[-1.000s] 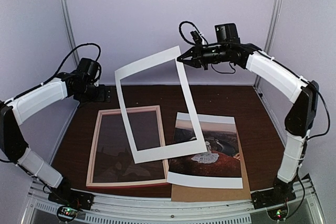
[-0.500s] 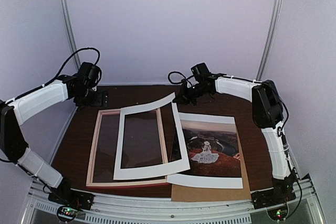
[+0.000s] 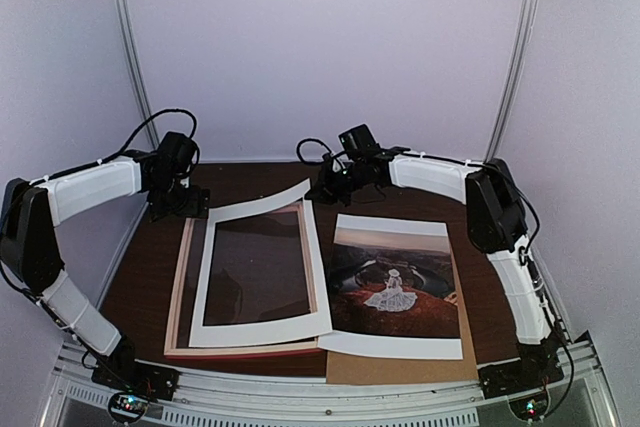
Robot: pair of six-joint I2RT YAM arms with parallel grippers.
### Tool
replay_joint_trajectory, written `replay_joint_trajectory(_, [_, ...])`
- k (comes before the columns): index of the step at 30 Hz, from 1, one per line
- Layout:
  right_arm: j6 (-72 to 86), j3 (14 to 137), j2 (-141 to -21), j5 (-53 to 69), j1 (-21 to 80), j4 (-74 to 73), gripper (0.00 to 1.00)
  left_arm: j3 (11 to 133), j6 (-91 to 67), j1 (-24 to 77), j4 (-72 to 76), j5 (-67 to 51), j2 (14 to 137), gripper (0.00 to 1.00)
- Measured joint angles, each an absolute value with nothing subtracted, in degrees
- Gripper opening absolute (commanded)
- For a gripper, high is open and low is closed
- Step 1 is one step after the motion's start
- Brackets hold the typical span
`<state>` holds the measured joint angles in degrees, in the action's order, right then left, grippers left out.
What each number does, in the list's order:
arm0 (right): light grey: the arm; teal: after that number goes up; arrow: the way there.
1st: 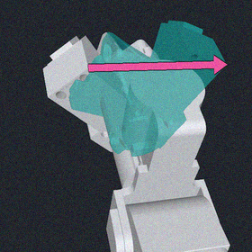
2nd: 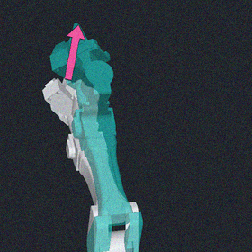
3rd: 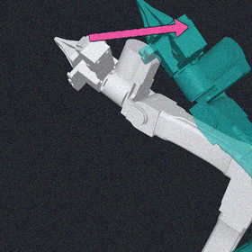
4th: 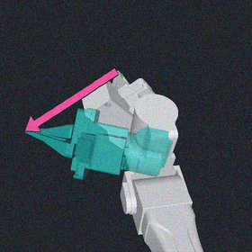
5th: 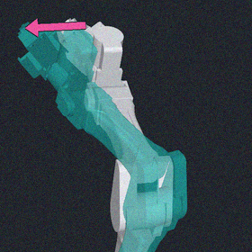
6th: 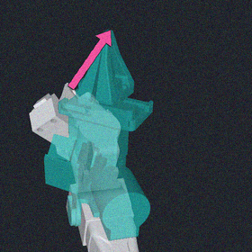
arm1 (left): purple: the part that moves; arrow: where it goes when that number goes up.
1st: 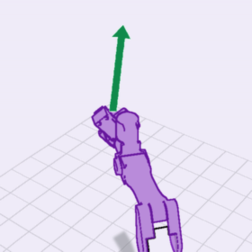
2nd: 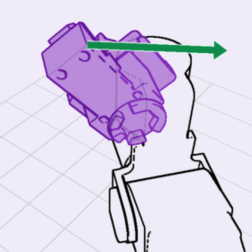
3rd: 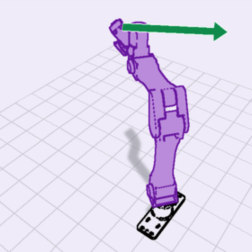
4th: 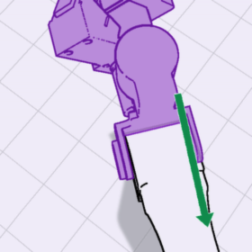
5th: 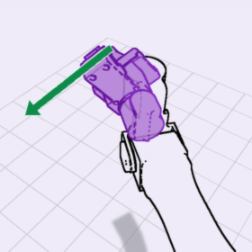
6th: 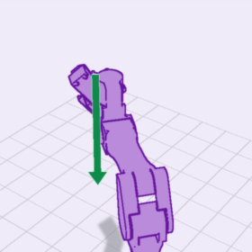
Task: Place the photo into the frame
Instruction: Place the mat board on the glass panel.
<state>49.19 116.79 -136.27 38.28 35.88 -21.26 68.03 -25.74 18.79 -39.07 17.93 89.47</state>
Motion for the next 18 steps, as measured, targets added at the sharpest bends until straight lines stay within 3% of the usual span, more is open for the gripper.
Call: replay_joint_trajectory(18, [49.8, 126.3, -145.0, 35.1, 39.8, -22.7, 0.0, 67.1, -25.9, 18.7, -39.1, 17.8, 89.4, 0.98])
